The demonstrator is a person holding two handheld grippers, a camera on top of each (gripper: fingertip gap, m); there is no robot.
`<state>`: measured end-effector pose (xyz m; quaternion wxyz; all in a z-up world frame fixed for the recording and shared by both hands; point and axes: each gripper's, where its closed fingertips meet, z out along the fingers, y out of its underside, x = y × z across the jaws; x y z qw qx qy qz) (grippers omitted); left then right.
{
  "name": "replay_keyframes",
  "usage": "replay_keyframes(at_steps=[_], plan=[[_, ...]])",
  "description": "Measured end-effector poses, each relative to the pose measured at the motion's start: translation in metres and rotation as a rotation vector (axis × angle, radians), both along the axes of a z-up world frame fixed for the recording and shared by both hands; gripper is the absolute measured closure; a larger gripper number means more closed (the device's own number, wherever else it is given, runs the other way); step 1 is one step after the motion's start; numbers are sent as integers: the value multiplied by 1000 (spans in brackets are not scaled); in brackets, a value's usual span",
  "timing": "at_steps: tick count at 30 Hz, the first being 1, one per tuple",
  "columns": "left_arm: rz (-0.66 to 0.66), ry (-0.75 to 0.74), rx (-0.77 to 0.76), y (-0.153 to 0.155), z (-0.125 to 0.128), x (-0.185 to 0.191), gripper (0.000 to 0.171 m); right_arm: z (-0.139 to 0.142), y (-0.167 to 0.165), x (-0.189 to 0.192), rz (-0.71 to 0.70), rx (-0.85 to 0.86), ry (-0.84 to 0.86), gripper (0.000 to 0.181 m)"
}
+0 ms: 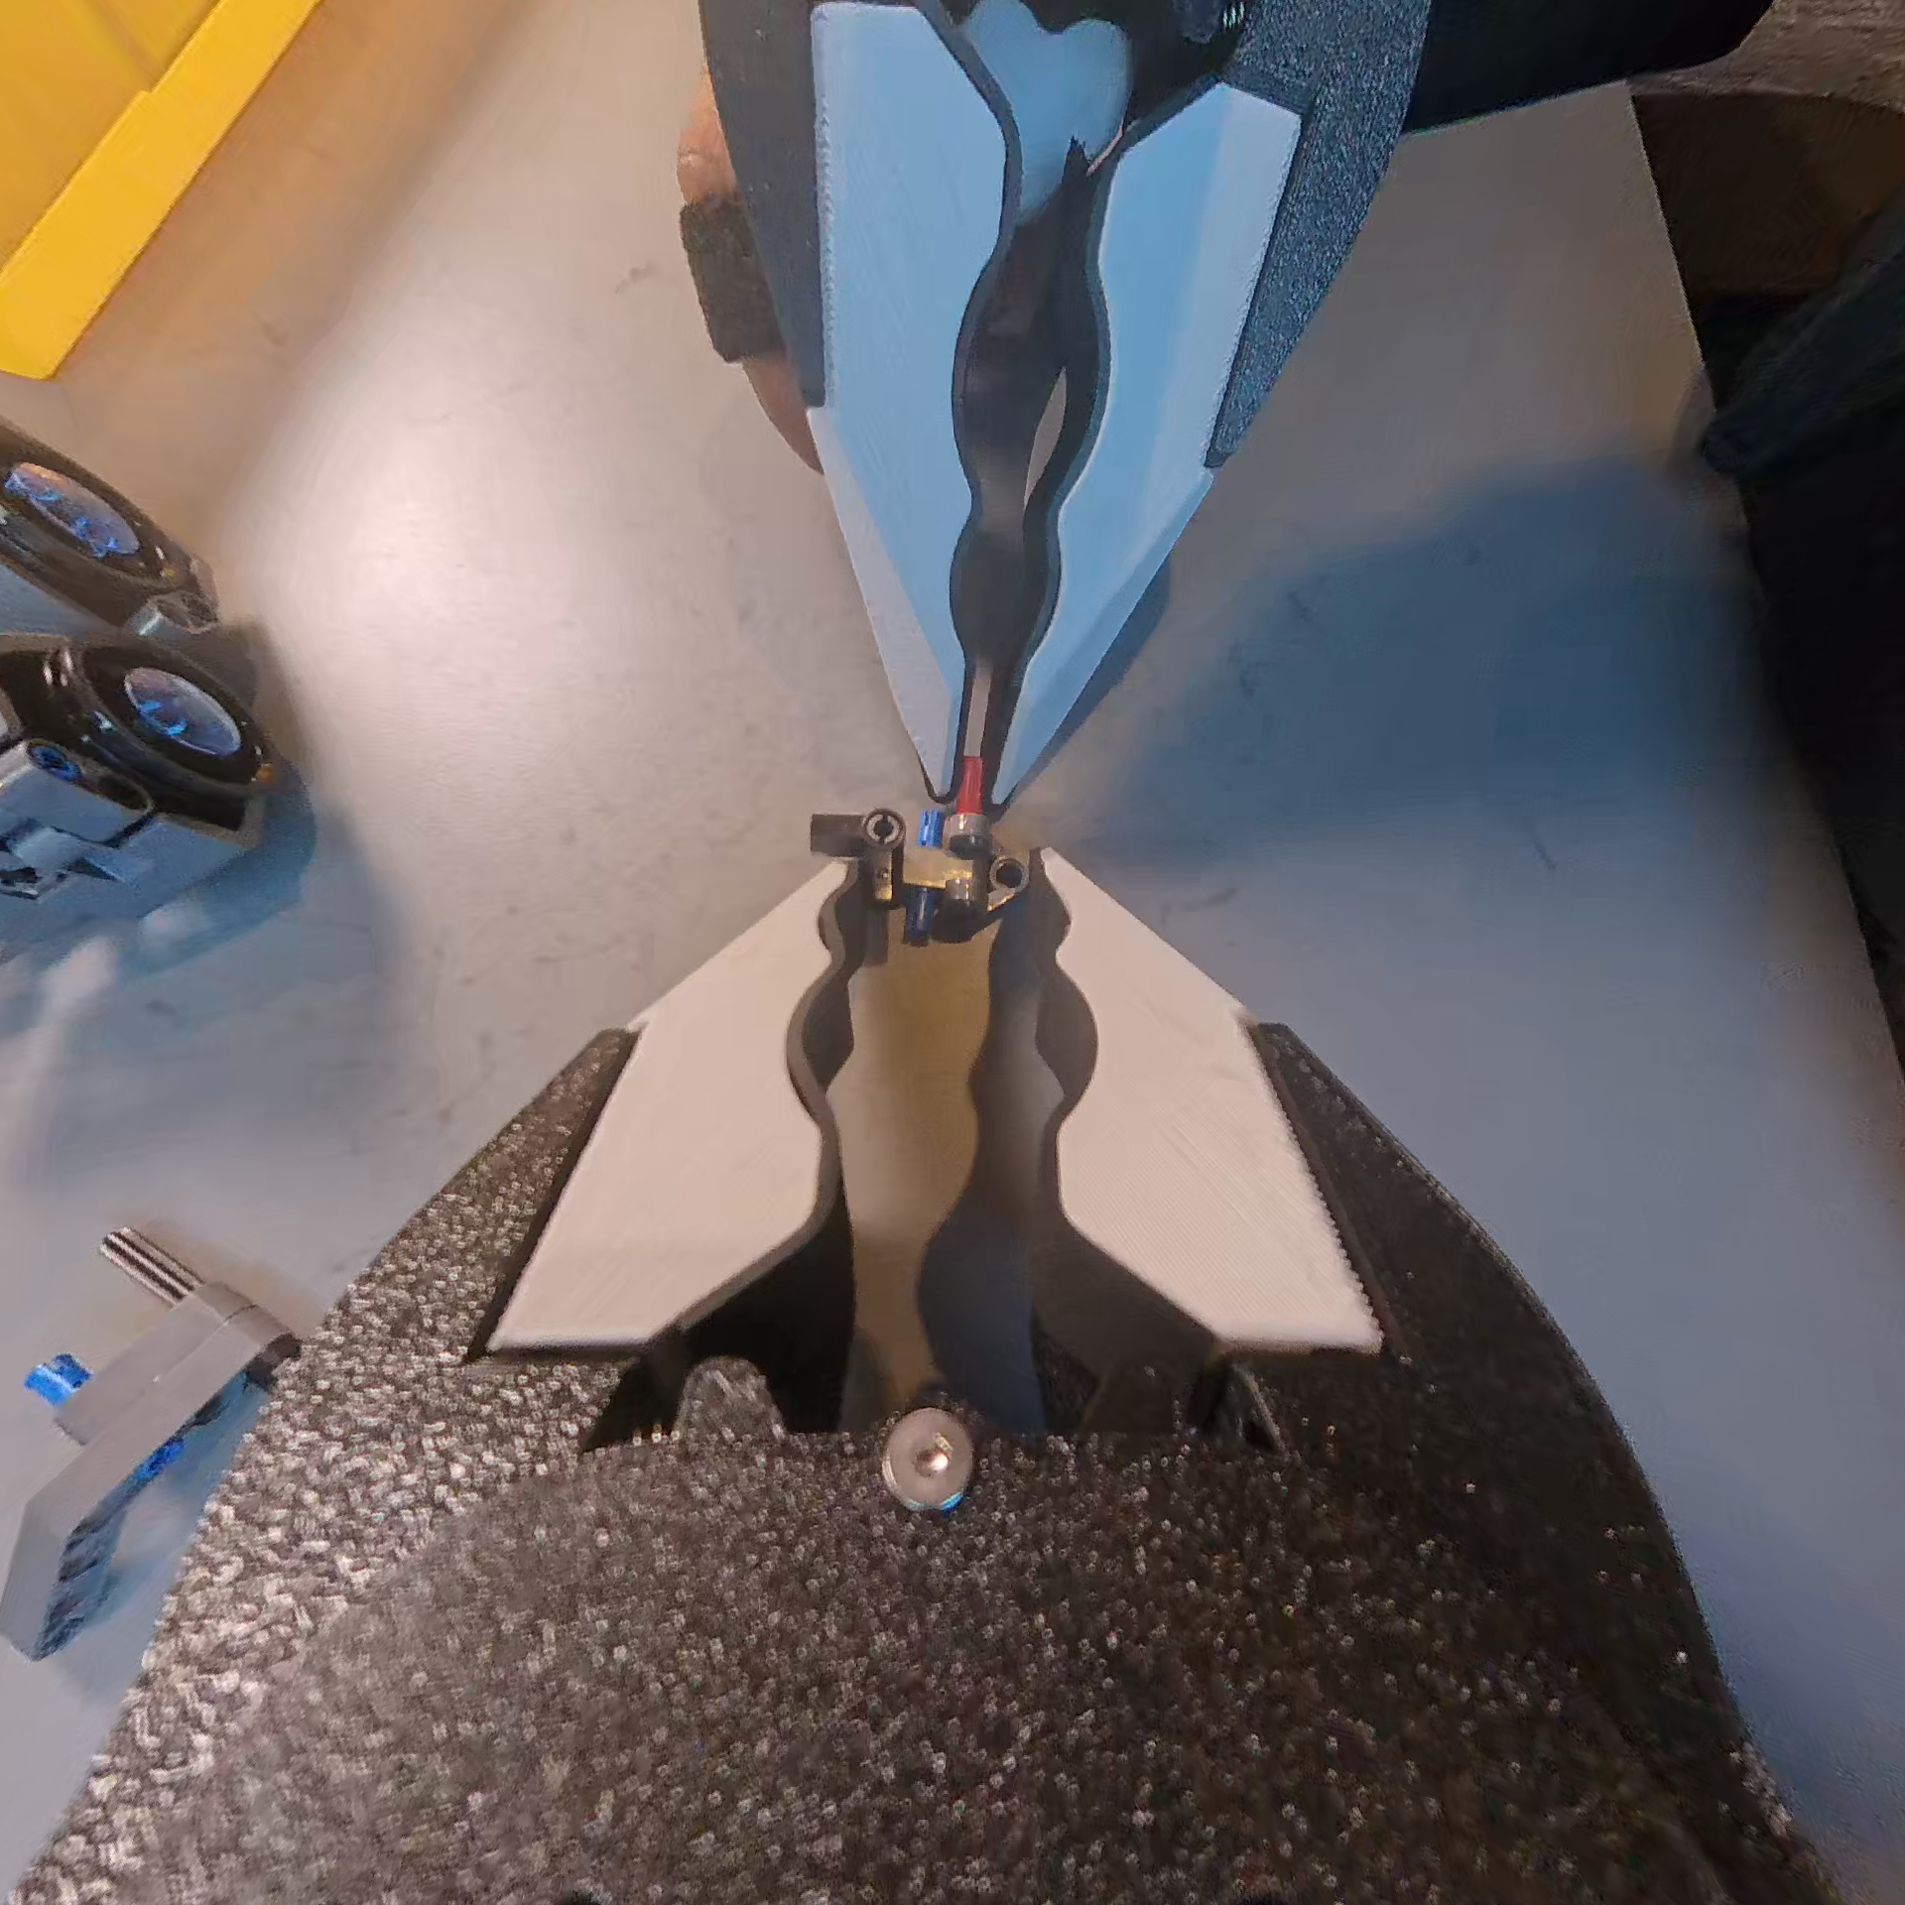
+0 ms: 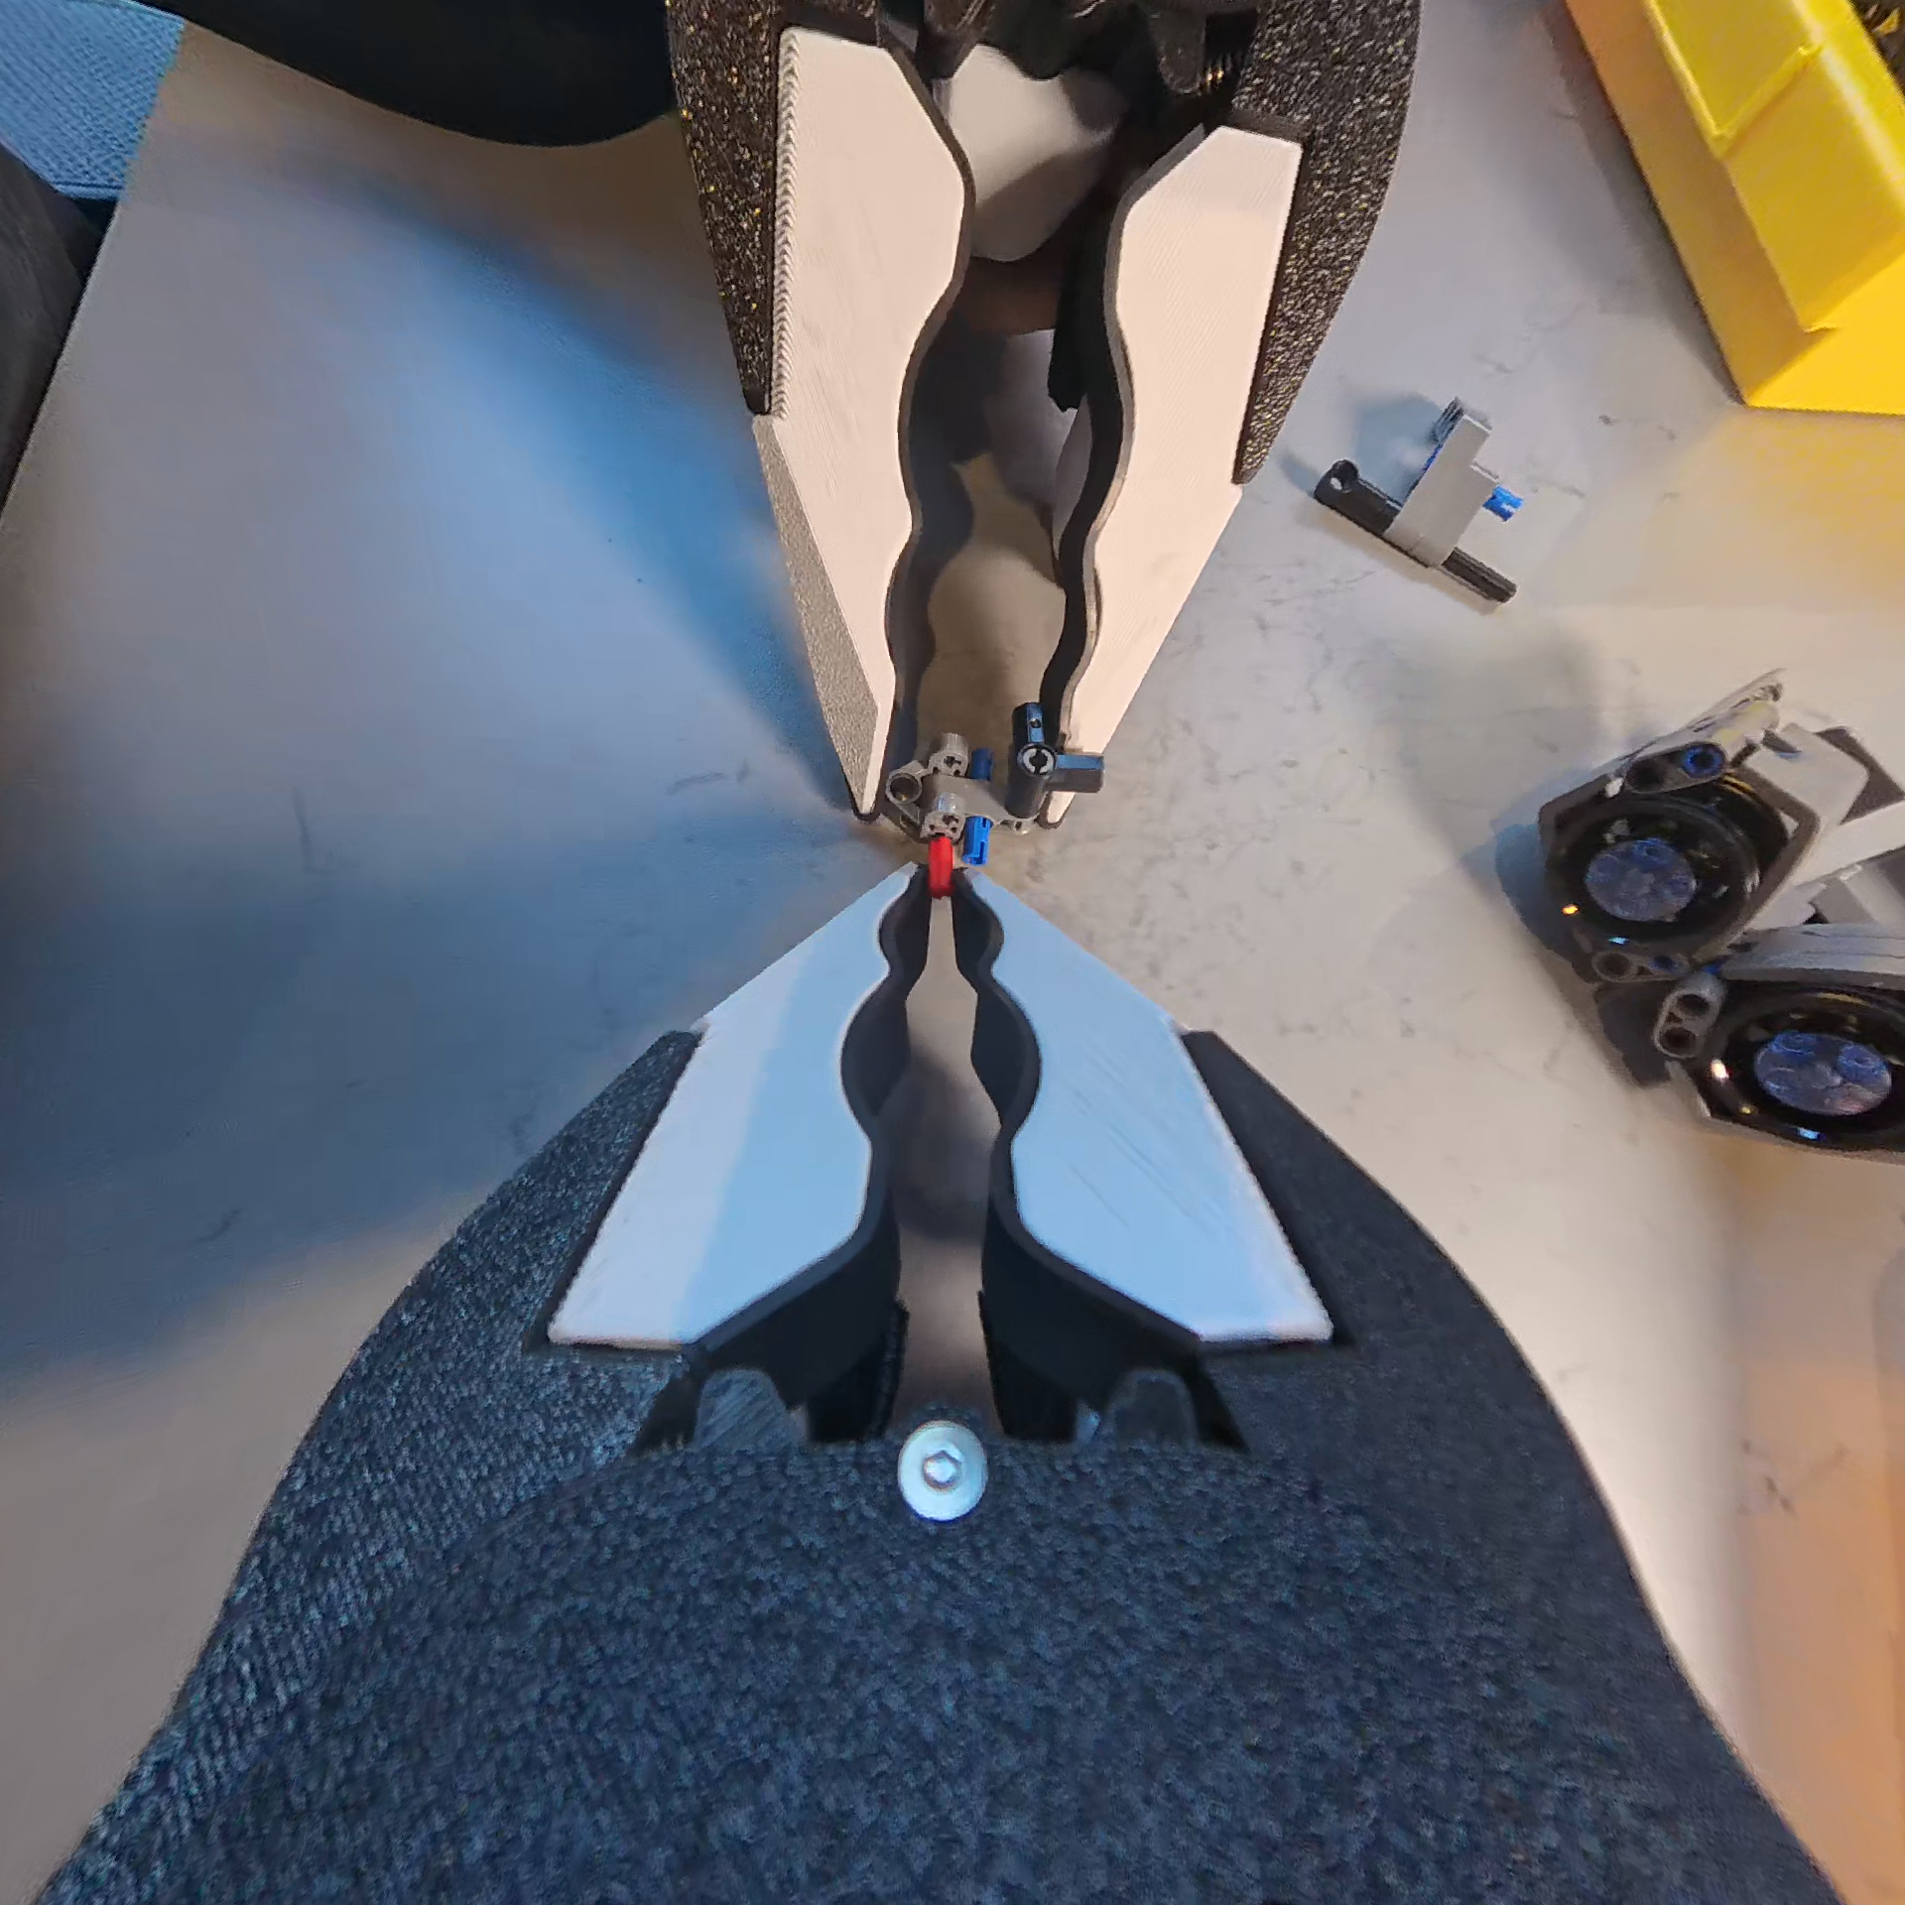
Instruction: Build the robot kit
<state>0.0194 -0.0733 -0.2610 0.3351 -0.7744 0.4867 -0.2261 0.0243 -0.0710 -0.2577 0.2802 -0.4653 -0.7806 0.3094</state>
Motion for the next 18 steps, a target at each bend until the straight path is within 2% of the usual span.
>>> replay_keyframes(at_steps=[18], plan=[[2, -5, -12, -1, 0, -1, 141, -2, -1, 1, 30, 42, -26, 179]])
